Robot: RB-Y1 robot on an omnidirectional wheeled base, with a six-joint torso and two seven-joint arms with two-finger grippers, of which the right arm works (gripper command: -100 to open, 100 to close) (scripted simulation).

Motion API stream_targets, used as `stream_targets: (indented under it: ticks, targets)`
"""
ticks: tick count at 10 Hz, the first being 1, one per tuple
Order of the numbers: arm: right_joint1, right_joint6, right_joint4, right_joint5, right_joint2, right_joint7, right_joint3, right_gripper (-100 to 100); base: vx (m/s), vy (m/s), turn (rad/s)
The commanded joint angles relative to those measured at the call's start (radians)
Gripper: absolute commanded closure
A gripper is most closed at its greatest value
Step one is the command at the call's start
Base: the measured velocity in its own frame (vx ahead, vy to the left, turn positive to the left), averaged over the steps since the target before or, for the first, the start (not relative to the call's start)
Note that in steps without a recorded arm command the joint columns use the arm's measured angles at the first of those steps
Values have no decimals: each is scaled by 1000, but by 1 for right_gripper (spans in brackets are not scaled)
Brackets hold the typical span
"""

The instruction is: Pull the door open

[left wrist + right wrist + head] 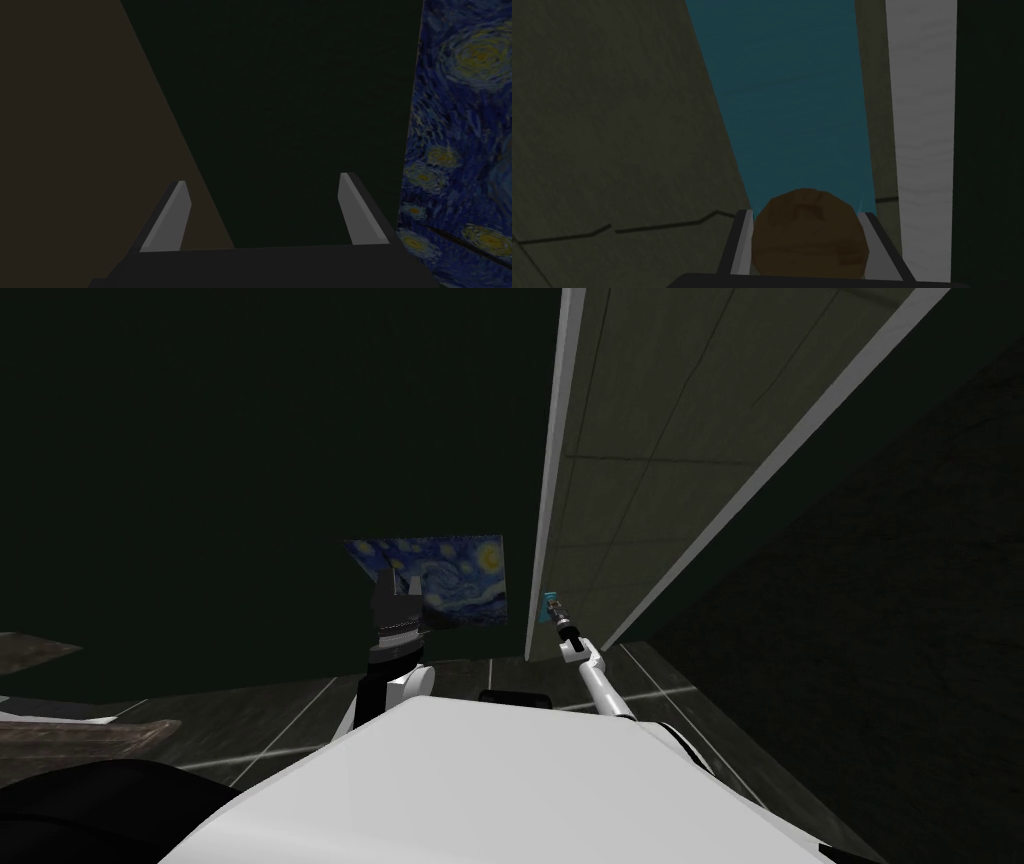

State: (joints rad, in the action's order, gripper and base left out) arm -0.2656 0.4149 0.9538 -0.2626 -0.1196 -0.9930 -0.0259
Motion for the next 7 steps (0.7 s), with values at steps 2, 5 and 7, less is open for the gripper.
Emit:
stream_targets:
  ticks: [2,5,7]
  targets:
    - [1,4,-2,35,15,77,20,100,-64,-23,41]
    - [0,5,-2,68,15,142,29,100,-63,-19,37]
    - [-2,6,-2,104,15,206,39,100,-57,-23,51]
